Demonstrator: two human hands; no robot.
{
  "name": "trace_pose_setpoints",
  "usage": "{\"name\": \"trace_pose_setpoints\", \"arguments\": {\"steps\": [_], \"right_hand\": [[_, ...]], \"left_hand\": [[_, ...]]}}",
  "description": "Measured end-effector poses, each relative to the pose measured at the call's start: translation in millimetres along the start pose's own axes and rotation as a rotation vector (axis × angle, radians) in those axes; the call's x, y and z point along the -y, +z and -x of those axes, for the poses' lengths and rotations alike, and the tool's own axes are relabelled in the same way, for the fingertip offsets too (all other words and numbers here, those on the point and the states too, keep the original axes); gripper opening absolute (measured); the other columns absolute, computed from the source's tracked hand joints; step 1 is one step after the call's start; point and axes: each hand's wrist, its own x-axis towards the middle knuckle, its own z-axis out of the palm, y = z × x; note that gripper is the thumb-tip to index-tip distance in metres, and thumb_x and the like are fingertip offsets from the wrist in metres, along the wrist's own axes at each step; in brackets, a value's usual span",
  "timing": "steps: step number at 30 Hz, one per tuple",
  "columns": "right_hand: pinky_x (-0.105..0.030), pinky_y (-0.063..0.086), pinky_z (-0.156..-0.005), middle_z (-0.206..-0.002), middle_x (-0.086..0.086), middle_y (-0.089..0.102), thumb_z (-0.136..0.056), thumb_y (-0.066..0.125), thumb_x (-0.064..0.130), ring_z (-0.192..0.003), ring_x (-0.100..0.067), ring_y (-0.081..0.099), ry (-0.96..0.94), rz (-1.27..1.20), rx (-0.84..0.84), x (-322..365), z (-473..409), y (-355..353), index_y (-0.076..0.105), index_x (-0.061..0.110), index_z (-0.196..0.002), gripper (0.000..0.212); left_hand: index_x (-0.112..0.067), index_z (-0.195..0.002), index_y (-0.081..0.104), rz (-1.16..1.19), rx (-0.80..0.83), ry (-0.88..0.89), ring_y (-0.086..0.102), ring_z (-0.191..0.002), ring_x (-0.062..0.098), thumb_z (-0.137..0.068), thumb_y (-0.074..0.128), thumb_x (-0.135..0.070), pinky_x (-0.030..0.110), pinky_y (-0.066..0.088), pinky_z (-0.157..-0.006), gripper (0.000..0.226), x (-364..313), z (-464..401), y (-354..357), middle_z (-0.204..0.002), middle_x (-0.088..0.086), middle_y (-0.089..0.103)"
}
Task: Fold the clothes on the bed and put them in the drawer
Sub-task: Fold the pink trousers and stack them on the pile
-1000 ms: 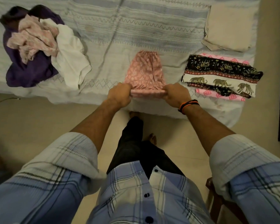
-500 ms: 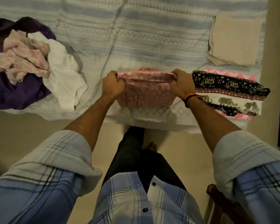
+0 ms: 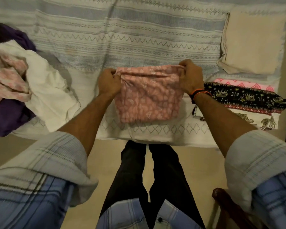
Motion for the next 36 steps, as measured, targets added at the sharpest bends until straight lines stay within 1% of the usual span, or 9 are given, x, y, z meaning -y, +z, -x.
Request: {"name": "trace_pose_setpoints", "arguments": {"steps": [4,8,11,18,21,24,27,30,36], "right_hand": [[-0.045,0.04,-0.102,-0.135,-0.017,0.051,-0.097,0.055,0.014,-0.123,-0.034,0.047,-0.1,0.267,-0.11,-4.3,-6.2,24.4,0.046,0.005,-0.137,0.042],[-0.05,0.042,-0.103,-0.136,-0.021,0.051,-0.093,0.059,0.02,-0.124,-0.036,0.048,-0.29,0.325,0.019,-8.6,24.6,58.8,0.049,0.002,-0.134,0.046],[-0.05,0.031,-0.115,-0.152,-0.025,0.034,-0.091,0.06,0.037,-0.14,-0.04,0.034,-0.361,0.384,0.177,-16.1,41.4,83.2,0.038,0.002,-0.145,0.068],[-0.049,0.01,-0.123,-0.164,-0.015,-0.011,-0.092,0.048,0.064,-0.153,-0.031,-0.003,-0.157,0.462,0.417,-53.7,40.5,103.6,-0.006,0.009,-0.157,0.101],[-0.051,0.016,-0.122,-0.165,-0.013,-0.005,-0.09,0.056,0.061,-0.153,-0.03,0.003,-0.127,0.409,0.419,-52.0,38.2,96.4,0.0,0.005,-0.157,0.104],[-0.05,0.038,-0.11,-0.158,-0.021,0.022,-0.084,0.072,0.043,-0.14,-0.038,0.031,-0.106,0.194,0.164,-44.2,38.7,90.8,0.033,0.001,-0.144,0.083],[-0.049,0.041,-0.105,-0.144,-0.021,0.032,-0.081,0.076,0.038,-0.128,-0.036,0.039,0.103,-0.01,-0.022,-42.6,40.6,90.8,0.033,0.0,-0.142,0.084],[-0.043,0.04,-0.109,-0.143,-0.018,0.033,-0.08,0.077,0.038,-0.128,-0.034,0.042,0.308,-0.141,0.036,-47.1,35.5,94.6,0.029,0.001,-0.145,0.089],[-0.044,0.049,-0.102,-0.135,-0.011,0.053,-0.079,0.077,0.044,-0.119,-0.029,0.056,0.517,-0.436,0.127,-50.5,23.9,101.2,0.028,0.01,-0.139,0.084]], "left_hand": [[-0.006,-0.133,0.05,-0.161,-0.048,0.05,0.046,-0.127,0.024,-0.094,0.061,-0.02,0.029,0.035,-0.105,0.043,8.3,-0.6,11.6,-0.136,0.011,0.052],[-0.008,-0.136,0.048,-0.265,0.121,0.352,0.043,-0.129,0.027,-0.084,0.074,-0.025,0.031,0.032,-0.107,0.061,14.7,31.4,32.6,-0.138,0.013,0.049],[-0.004,-0.146,0.032,-0.432,0.266,0.484,0.028,-0.141,0.033,-0.077,0.078,-0.043,0.04,0.024,-0.117,0.092,22.5,45.6,54.1,-0.152,0.019,0.032],[-0.011,-0.154,-0.012,-0.652,0.513,0.286,-0.01,-0.149,0.034,-0.077,0.063,-0.067,0.055,0.008,-0.121,0.122,56.4,37.5,73.6,-0.161,0.018,-0.015],[-0.012,-0.156,-0.003,-0.561,0.534,0.271,-0.004,-0.15,0.031,-0.074,0.07,-0.063,0.052,0.012,-0.121,0.121,55.6,32.6,65.0,-0.163,0.014,-0.009],[-0.015,-0.151,0.026,-0.336,0.267,0.247,0.021,-0.145,0.031,-0.071,0.079,-0.051,0.047,0.025,-0.118,0.102,48.1,39.2,55.5,-0.159,0.013,0.018],[-0.016,-0.142,0.04,-0.113,0.077,-0.056,0.038,-0.13,0.029,-0.07,0.083,-0.043,0.04,0.038,-0.109,0.088,51.7,44.4,52.0,-0.143,0.017,0.037],[-0.015,-0.134,0.047,0.07,0.122,-0.276,0.054,-0.116,0.028,-0.059,0.08,-0.057,0.044,0.05,-0.099,0.093,59.4,41.8,51.1,-0.131,0.013,0.052],[-0.019,-0.138,0.034,0.393,0.294,-0.407,0.061,-0.112,0.021,-0.063,0.086,-0.04,0.046,0.053,-0.095,0.094,52.6,30.8,52.4,-0.13,0.001,0.057]]}}
